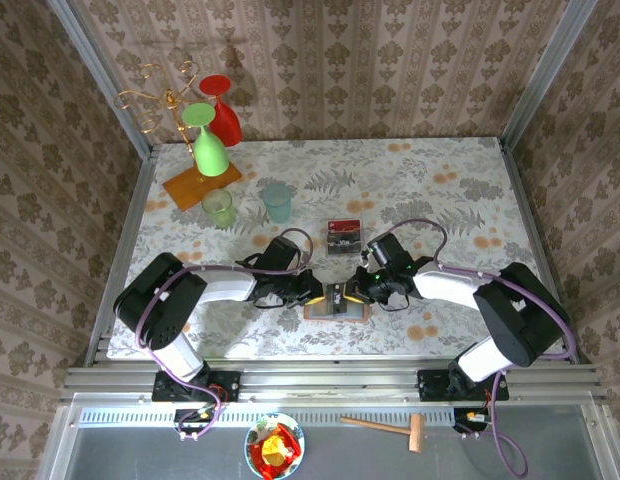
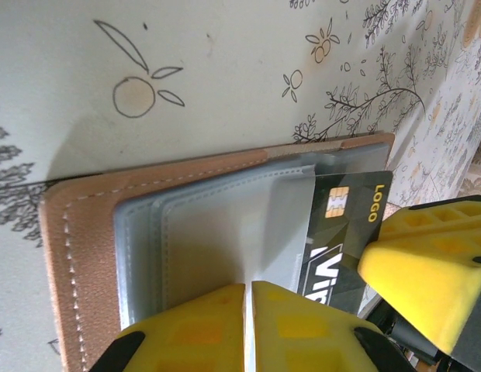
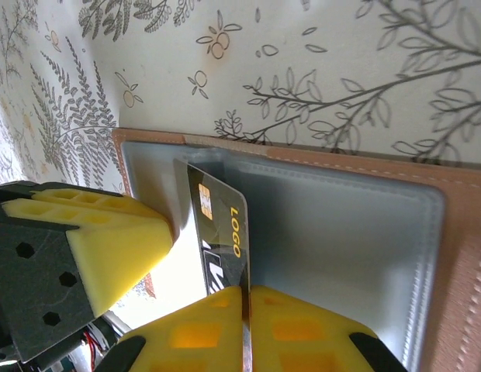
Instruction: Take the credit cards out of the card holder
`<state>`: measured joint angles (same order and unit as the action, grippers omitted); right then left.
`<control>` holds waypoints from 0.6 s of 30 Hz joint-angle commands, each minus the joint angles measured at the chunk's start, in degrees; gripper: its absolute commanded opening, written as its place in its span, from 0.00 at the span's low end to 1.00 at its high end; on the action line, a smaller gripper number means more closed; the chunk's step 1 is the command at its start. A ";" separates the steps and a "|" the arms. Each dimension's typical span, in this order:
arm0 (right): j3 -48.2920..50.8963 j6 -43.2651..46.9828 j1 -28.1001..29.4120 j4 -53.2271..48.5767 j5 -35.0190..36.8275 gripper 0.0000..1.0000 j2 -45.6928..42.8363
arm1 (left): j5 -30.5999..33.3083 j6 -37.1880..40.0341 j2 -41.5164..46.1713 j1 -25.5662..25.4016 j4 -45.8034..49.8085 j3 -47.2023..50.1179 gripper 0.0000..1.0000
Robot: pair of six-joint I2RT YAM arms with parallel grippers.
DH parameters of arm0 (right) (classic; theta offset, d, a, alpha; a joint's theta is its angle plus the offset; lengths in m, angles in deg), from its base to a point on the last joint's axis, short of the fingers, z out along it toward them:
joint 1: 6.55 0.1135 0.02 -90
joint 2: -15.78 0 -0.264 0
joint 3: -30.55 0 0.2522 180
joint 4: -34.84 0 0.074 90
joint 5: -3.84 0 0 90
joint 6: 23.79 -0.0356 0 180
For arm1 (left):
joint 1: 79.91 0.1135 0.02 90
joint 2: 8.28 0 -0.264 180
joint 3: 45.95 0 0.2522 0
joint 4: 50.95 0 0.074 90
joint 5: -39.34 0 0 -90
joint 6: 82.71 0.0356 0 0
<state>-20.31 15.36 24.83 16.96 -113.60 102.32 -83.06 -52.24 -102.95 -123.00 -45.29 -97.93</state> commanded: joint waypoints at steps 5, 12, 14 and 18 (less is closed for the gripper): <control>-1.01 5.37 -0.79 -10.55 5.42 0.11 -4.01 | -0.24 0.22 -0.28 0.11 0.97 1.13 0.13; -3.36 6.65 -0.11 -12.42 4.68 0.12 -3.25 | -0.56 0.20 -0.47 0.14 0.54 1.13 0.14; -4.02 6.49 0.50 -12.58 4.76 0.12 -2.79 | -0.54 0.20 -0.48 0.12 0.38 1.14 0.14; -5.20 5.65 1.47 -12.19 5.12 0.13 -2.23 | -0.67 0.11 -0.58 0.16 0.18 1.15 0.14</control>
<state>-23.83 20.89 25.51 6.49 -110.06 99.18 -83.43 -52.26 -102.95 -123.00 -45.40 -97.93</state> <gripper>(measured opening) 0.126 0.138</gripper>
